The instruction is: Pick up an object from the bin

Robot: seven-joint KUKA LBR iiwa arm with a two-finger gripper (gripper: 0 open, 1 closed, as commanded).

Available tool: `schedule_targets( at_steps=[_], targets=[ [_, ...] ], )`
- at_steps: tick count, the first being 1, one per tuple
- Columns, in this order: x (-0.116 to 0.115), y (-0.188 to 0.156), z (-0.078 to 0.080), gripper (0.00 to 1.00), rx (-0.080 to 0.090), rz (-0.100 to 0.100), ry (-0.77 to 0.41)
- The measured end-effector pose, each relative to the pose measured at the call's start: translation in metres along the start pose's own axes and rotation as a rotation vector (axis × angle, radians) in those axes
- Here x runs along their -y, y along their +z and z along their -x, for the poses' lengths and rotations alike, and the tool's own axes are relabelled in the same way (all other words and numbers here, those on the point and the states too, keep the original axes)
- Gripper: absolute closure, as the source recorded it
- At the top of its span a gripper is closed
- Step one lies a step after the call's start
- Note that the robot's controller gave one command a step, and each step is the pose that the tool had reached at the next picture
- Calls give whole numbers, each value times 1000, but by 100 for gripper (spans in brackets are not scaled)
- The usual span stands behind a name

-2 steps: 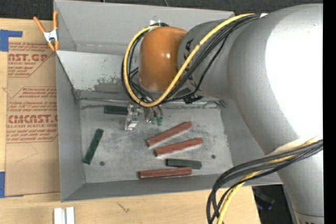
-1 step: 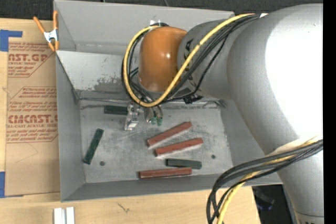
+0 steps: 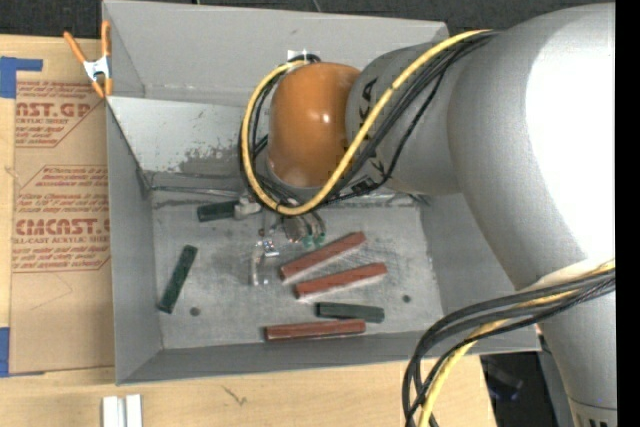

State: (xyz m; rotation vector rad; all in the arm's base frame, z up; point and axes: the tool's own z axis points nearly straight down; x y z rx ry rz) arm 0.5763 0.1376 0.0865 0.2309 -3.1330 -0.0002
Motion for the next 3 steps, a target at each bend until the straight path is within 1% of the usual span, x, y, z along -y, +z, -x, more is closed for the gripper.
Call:
schedule_targets(
  at_steps=[1, 2, 3],
  targets=[
    [0, 0, 0, 0, 0, 1, 1],
    [45, 9, -35, 100, 14, 4, -196],
    [45, 9, -35, 100, 14, 4, -196]
  ],
)
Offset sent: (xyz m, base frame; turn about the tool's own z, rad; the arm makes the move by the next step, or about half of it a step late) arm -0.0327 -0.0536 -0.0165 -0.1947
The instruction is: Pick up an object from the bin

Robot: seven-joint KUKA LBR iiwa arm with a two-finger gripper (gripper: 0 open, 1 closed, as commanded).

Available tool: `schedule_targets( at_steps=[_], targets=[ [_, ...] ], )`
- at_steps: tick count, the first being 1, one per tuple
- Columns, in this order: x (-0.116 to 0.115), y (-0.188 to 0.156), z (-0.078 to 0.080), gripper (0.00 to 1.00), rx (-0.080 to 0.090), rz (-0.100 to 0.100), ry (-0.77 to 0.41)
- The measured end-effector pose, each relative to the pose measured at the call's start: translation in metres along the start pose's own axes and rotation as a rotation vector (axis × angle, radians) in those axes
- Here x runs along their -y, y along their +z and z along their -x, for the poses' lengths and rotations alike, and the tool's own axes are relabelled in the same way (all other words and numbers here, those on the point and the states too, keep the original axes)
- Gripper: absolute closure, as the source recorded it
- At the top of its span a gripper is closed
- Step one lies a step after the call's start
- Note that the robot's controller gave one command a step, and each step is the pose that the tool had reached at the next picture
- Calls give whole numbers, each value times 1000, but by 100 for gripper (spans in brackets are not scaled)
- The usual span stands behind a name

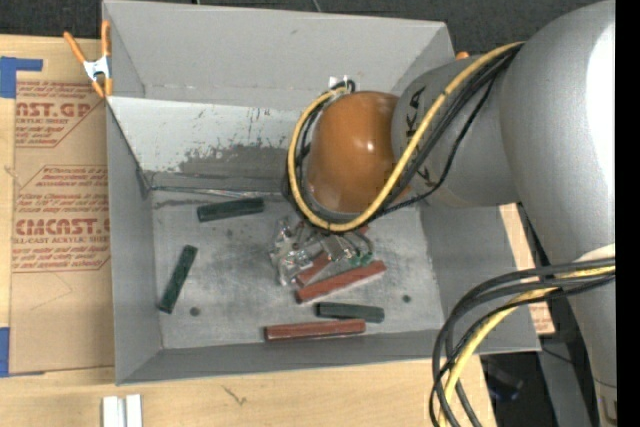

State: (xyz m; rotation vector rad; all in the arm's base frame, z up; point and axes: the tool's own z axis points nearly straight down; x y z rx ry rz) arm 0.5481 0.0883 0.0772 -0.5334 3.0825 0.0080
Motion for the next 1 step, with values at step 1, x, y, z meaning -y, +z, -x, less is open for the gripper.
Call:
schedule_targets(
  at_steps=[1],
  targets=[
    [4, 3, -3, 0, -5, -3, -400]
  ],
)
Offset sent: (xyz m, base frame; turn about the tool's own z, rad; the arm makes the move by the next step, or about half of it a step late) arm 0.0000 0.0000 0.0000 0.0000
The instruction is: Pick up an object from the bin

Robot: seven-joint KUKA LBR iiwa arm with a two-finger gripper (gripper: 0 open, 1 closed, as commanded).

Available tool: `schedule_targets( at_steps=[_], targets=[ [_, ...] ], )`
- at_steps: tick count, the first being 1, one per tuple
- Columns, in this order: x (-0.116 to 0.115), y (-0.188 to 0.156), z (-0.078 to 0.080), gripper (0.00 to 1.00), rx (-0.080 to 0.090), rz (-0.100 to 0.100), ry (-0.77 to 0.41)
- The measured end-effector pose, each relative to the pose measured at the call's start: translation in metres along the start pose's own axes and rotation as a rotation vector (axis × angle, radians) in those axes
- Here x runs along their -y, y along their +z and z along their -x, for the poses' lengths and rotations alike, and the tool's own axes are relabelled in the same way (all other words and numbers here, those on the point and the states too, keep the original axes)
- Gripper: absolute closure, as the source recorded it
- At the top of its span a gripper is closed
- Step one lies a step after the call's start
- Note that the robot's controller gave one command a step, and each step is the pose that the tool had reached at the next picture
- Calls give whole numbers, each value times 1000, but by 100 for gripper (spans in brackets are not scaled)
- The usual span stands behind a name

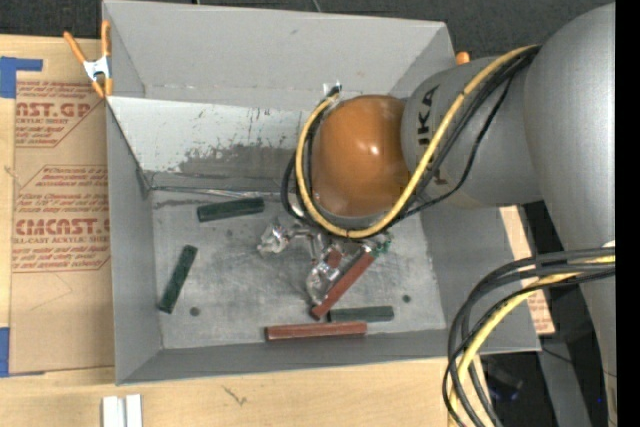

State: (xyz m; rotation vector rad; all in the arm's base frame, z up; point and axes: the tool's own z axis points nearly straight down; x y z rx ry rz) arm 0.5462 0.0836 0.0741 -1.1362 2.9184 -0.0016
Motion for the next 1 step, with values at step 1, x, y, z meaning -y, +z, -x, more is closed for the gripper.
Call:
schedule_targets(
  at_steps=[1],
  targets=[
    [0, 0, 0, 0, 0, 1, 1]
  ],
)
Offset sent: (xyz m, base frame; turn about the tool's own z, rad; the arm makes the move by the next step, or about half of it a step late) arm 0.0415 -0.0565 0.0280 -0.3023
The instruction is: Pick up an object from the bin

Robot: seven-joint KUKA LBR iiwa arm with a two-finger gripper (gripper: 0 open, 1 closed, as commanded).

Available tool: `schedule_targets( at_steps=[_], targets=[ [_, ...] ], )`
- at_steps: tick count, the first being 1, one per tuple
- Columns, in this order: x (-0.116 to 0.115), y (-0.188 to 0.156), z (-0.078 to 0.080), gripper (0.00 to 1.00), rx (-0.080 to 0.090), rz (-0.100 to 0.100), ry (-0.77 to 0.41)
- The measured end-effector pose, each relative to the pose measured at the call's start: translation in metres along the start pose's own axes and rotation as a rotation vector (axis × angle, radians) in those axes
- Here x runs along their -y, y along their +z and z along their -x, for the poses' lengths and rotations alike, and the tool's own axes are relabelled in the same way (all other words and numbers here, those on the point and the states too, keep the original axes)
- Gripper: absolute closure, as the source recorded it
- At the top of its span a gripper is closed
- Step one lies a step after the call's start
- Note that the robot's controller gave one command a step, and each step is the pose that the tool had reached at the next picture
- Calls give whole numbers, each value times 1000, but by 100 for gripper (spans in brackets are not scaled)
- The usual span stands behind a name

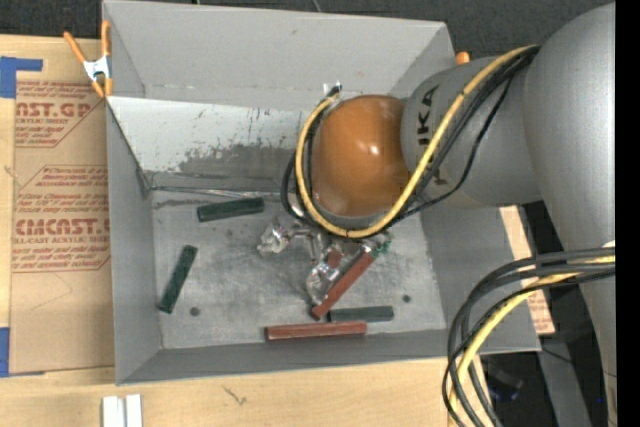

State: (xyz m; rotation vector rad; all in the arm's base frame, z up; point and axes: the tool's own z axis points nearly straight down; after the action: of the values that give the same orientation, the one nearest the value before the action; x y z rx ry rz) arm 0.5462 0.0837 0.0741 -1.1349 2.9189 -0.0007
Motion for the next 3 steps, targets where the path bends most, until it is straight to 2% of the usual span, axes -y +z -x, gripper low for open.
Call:
schedule_targets(
  at_steps=[1, 2, 3],
  targets=[
    [20, -8, -1, 0, -7, 9, -134],
    [50, -16, -12, 0, -26, 28, -285],
    [48, -12, -37, 0, 5, 2, -286]
  ],
)
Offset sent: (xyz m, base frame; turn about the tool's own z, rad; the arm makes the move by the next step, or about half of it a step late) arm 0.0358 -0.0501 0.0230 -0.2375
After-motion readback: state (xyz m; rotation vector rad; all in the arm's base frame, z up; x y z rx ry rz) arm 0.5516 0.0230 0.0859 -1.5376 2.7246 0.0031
